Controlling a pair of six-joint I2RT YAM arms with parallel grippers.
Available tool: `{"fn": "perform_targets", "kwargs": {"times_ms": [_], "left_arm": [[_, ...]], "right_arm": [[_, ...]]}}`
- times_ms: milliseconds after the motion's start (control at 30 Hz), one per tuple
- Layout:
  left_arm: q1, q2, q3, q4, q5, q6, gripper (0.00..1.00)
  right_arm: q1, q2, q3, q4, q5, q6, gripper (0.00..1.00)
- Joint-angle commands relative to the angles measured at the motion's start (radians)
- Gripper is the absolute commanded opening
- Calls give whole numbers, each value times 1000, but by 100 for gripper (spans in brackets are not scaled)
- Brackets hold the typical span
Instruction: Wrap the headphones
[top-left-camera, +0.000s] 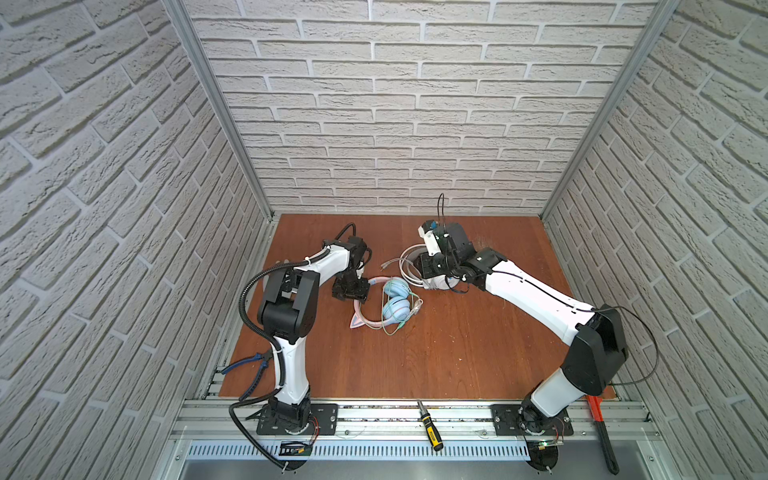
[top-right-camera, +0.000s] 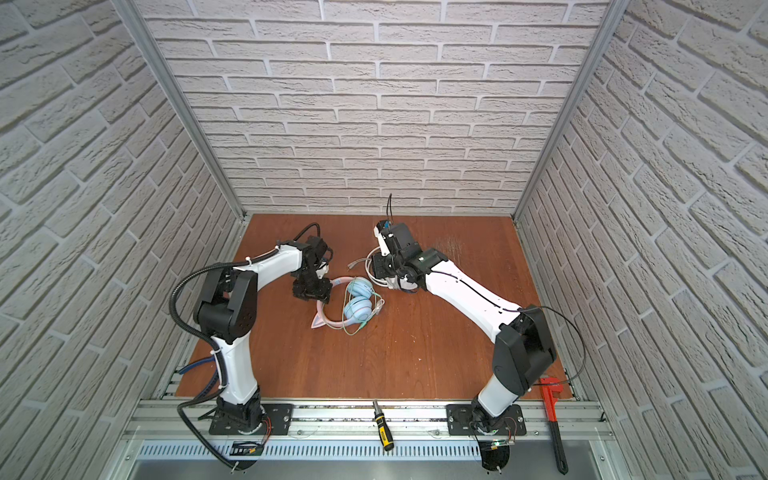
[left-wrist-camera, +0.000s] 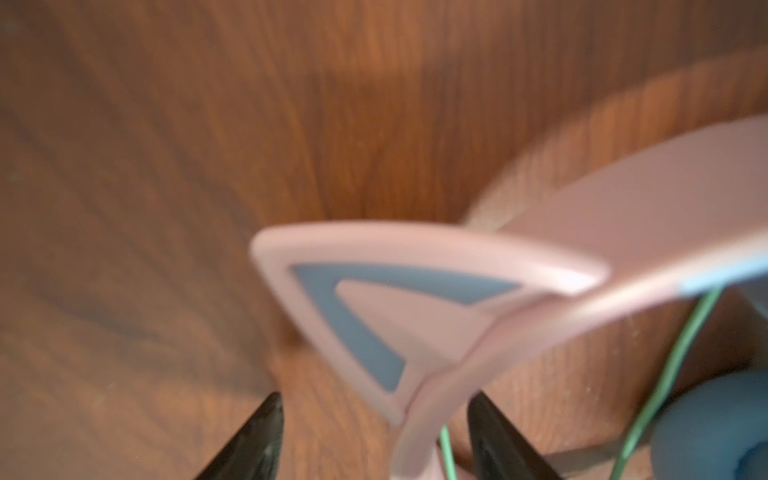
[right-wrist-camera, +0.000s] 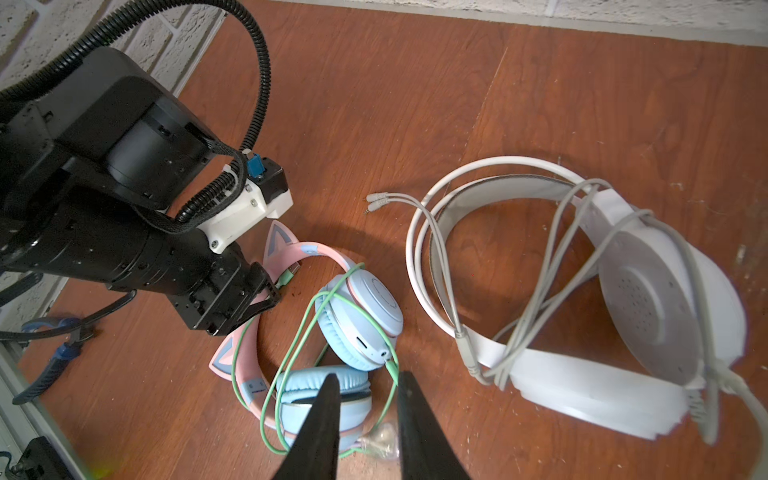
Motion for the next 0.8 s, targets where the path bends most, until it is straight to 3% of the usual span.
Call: {"fn": "perform_targets", "kwargs": {"times_ms": [0,133,233,267,300,333,500,633,767], "left_arm": [[4,-117,49,-55,-70,-55,80],[3,-237,61,-38,-153,-79,89],[6,-352,20,37,-249,-87,97],[7,-402,-15,82,-296,-88,98],[10,-456,-59,137,-340,-90,98],[22,-509,-104,191,-372,-95,98],[118,-733,-378,454,-457,-135,98],[178,-881,-627,721,-521,-119,98],[192,-926,-808,965,-586,-52,98]], "right_arm": [[3,-103,-34,-19,64,-56,34],[-2,-235,-126,-30,172,-75,47],[-9,-345,-208,-35,252,-93,64],[-15,-386,-240,-41,287,-98,71],[-24,-427,-270,-50,323,-100,96],[-35,-469,-308,-57,355,-103,99],[-157,-688,-526,-33,500,-116,100],[-285,-906,-779,135,574,-164,100],[-338,-1066,-1008,369,641,-233,100]]}}
